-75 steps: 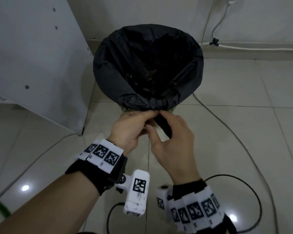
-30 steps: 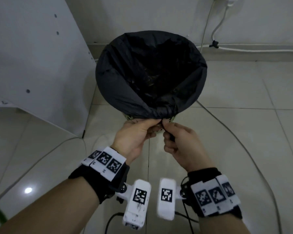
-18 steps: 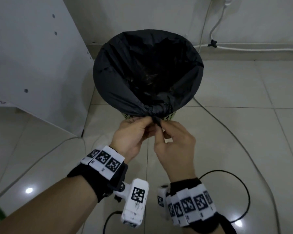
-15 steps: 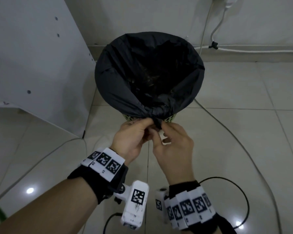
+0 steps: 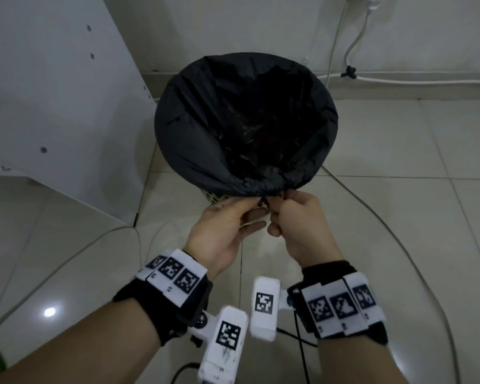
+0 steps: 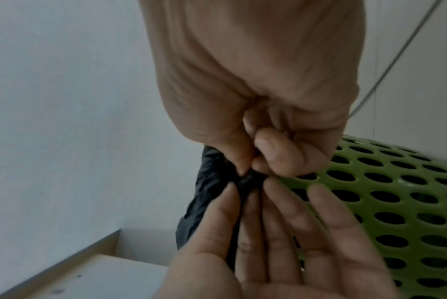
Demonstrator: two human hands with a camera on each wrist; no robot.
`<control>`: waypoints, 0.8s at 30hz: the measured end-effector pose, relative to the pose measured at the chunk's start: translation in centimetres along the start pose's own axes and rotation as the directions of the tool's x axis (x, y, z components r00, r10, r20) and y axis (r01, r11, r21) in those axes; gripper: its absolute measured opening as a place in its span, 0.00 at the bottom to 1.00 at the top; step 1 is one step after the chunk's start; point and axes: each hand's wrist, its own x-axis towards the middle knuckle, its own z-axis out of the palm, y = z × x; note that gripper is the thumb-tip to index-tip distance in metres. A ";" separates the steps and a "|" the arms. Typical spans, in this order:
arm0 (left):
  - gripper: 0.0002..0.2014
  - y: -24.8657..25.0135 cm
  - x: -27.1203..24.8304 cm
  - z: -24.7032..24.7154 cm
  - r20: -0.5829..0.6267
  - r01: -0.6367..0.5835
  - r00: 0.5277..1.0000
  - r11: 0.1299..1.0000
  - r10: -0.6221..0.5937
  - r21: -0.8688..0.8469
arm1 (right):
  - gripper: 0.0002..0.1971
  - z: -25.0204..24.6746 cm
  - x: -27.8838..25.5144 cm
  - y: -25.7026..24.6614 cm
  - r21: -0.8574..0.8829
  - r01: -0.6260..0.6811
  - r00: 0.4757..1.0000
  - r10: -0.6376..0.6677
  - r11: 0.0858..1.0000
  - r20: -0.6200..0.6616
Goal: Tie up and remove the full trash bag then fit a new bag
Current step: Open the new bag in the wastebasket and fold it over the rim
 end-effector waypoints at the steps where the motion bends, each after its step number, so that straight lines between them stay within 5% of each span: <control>1: 0.15 0.1 0.0 0.1 -0.025 -0.008 1.000 1.000 0.008 -0.003 | 0.14 0.0 0.0 -0.4 0.056 -0.058 0.998 0.056 0.997 0.025; 5: 0.16 0.5 0.2 0.2 -0.082 -0.049 0.996 0.998 0.046 -0.030 | 0.05 0.1 -0.7 -0.6 0.290 -0.133 0.991 0.125 0.948 0.048; 8: 0.12 0.6 0.5 0.2 -0.107 -0.051 0.993 0.996 0.043 -0.068 | 0.08 -0.4 -1.6 0.8 0.222 0.181 0.979 -0.154 0.958 -0.134; 9: 0.11 0.5 0.6 0.1 -0.102 -0.045 0.994 0.996 0.037 -0.076 | 0.08 -0.7 -1.6 1.4 0.040 0.341 0.929 -0.330 0.939 -0.166; 11: 0.09 0.5 0.7 0.0 -0.080 -0.029 0.997 0.996 0.022 -0.089 | 0.10 -1.0 -1.2 2.7 -0.334 0.578 0.773 -0.630 0.745 -0.068; 13: 0.06 0.7 0.7 -0.1 -0.064 -0.005 0.998 0.995 -0.001 -0.098 | 0.13 -1.3 -0.7 3.7 -0.506 0.658 0.661 -0.750 0.558 0.032; 15: 0.06 0.8 0.6 -0.2 -0.017 0.037 0.999 0.997 -0.039 -0.074 | 0.11 -1.5 -0.2 3.9 -0.541 0.674 0.620 -0.783 0.502 0.046; 20: 0.09 1.2 0.3 -0.7 0.081 0.069 0.994 0.998 -0.069 0.013 | 0.06 -1.7 0.5 3.1 -0.494 0.693 0.646 -0.756 0.525 0.104; 24: 0.25 2.1 -0.7 -0.6 0.267 0.077 0.957 0.988 -0.111 0.133 | 0.08 -2.0 0.3 2.1 -0.461 0.575 0.772 -0.635 0.676 0.033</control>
